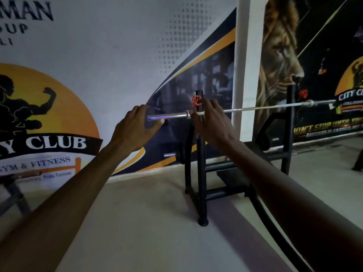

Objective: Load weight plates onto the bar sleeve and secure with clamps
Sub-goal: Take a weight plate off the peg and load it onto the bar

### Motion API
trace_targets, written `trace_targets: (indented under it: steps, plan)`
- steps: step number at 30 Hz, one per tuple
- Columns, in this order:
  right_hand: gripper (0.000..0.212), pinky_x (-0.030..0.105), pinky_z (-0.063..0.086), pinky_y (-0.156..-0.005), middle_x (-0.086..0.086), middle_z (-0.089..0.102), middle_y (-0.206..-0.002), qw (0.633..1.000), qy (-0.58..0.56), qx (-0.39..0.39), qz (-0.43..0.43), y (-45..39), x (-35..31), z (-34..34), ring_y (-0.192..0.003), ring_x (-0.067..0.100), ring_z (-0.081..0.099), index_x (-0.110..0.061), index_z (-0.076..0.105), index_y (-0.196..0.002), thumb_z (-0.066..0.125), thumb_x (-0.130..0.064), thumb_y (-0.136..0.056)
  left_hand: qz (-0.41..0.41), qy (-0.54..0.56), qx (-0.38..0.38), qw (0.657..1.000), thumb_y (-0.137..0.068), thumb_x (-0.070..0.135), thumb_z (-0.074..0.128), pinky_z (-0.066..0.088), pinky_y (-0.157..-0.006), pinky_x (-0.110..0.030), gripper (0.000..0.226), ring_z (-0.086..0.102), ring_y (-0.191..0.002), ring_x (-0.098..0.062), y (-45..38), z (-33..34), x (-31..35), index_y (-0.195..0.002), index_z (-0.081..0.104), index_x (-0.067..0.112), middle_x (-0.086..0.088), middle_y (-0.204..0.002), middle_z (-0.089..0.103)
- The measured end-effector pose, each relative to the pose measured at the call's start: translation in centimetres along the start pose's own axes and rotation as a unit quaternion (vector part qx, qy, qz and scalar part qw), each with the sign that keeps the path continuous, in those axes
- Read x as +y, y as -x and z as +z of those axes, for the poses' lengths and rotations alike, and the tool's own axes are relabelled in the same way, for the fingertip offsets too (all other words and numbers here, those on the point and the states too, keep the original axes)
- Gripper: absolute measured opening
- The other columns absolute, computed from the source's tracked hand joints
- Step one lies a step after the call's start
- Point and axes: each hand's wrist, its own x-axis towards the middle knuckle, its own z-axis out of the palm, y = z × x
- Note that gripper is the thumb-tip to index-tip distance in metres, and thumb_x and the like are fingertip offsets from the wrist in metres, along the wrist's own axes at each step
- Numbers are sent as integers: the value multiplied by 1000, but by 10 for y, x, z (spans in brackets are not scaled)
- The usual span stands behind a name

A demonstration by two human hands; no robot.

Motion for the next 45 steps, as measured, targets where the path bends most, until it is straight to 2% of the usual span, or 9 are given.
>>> trace_targets:
  steps: [3,6,12,16,19,25,30,35,45]
  plan:
    - [48,51,55,-87,9,57,-131,998,-44,-32,44,-8,16,67,-117,34,59,-18,53,-126,47,-57,-98,-54,16,-36,998,-92,74,47,53,-96,-47,65,60,-121,-27,-10,51,-50,-135,50,25,-1,-138,59]
    - [46,48,53,-90,11,60,-125,990,-80,-76,82,-18,35,148,-113,33,60,-16,56,-124,50,-53,-98,-94,42,-76,992,-95,69,49,50,-89,-37,61,62,-117,-23,-22,106,-105,-130,55,20,-1,-132,63]
    - [42,32,44,-80,10,62,-119,976,-114,-146,113,-57,70,304,-103,23,60,-14,59,-121,55,-49,-98,-141,49,-112,982,-95,65,52,55,-94,-47,58,63,-114,-24,-62,199,-209,-128,57,18,-3,-127,66]
    - [43,32,41,-75,8,62,-111,968,-104,-191,124,-82,81,400,-99,26,61,-15,59,-115,54,-54,-97,-155,52,-123,979,-97,59,55,54,-82,-38,51,62,-105,-20,-91,240,-276,-123,58,15,-2,-120,65]
    - [49,39,52,-88,8,63,-125,961,-113,-218,128,-97,82,465,-112,24,60,-14,58,-129,56,-52,-98,-136,14,-134,981,-96,58,57,52,-82,-37,52,61,-112,-24,-108,273,-333,-127,56,16,-4,-127,63]
    - [59,42,46,-108,13,54,-146,949,-85,-277,125,-114,76,604,-133,29,53,-11,49,-146,55,-49,-100,-104,-15,-154,983,-94,50,65,55,-92,-42,56,63,-117,-27,-141,344,-457,-136,56,14,-8,-132,64]
    - [62,43,47,-108,13,48,-151,932,-53,-322,158,-128,72,720,-135,29,51,-12,44,-150,54,-48,-101,-93,0,-194,977,-93,52,66,56,-95,-44,57,66,-117,-27,-175,400,-558,-134,59,13,-8,-129,68]
    - [60,43,48,-107,14,51,-149,922,-34,-324,211,-173,73,828,-133,30,53,-10,46,-148,56,-45,-101,-75,14,-245,967,-95,49,65,53,-99,-46,58,62,-126,-30,-239,454,-662,-137,58,10,-11,-136,65]
    - [61,45,50,-106,15,49,-149,900,10,-322,294,-259,121,1020,-132,31,54,-11,45,-149,57,-46,-100,5,4,-285,959,-93,53,63,55,-99,-48,59,67,-120,-30,-366,604,-826,-132,63,9,-11,-130,69]
